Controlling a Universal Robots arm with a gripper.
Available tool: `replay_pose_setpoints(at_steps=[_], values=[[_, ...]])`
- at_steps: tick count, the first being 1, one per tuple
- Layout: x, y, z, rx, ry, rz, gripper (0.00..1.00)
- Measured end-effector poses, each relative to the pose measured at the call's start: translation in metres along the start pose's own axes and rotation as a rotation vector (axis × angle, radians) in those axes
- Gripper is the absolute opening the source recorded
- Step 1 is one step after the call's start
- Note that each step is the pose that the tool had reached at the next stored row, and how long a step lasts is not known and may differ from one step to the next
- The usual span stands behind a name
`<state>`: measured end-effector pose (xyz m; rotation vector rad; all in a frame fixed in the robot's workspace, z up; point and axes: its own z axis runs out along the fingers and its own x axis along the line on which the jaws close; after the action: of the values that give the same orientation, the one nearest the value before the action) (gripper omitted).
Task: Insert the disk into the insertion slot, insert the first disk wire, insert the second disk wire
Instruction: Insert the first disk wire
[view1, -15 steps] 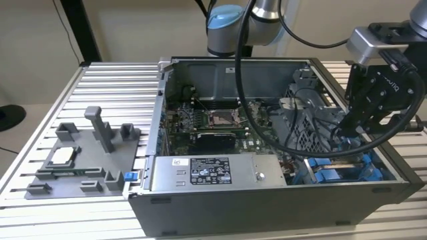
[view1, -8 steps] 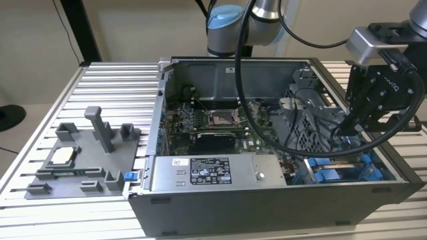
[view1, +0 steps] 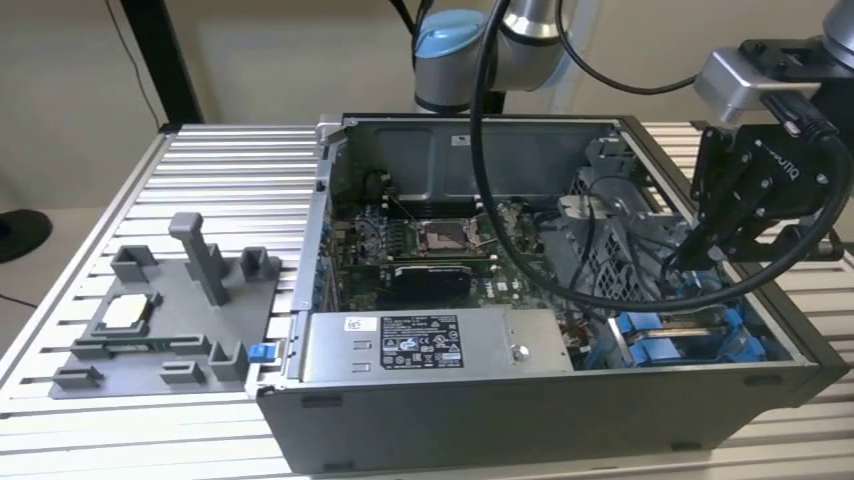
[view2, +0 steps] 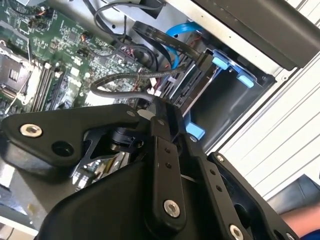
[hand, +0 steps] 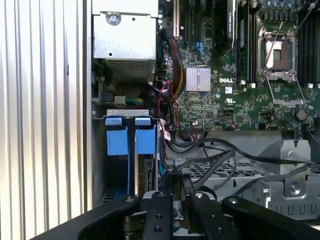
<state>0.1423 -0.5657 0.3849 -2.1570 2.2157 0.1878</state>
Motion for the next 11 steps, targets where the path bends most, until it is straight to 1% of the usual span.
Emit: replay_pose_setpoints(at_steps=[1, 2, 5, 7, 10, 11], values=[[0.0, -0.0002, 0.0001, 0.0, 0.0011, 0.0, 0.0], [0.0, -0.0006, 0.0003, 0.0, 0.0048, 0.0, 0.0], [0.0001, -0.0022, 0.0019, 0.0004, 0.0221, 0.0, 0.0], [0.0002, -0.0026, 0.0027, 0.0008, 0.0401, 0.0, 0.0], [0.0003, -0.0051, 0.0038, 0.0019, 0.0647, -0.006, 0.0], [0.0003, -0.0061, 0.0039, 0.0026, 0.0739, -0.009, 0.0]])
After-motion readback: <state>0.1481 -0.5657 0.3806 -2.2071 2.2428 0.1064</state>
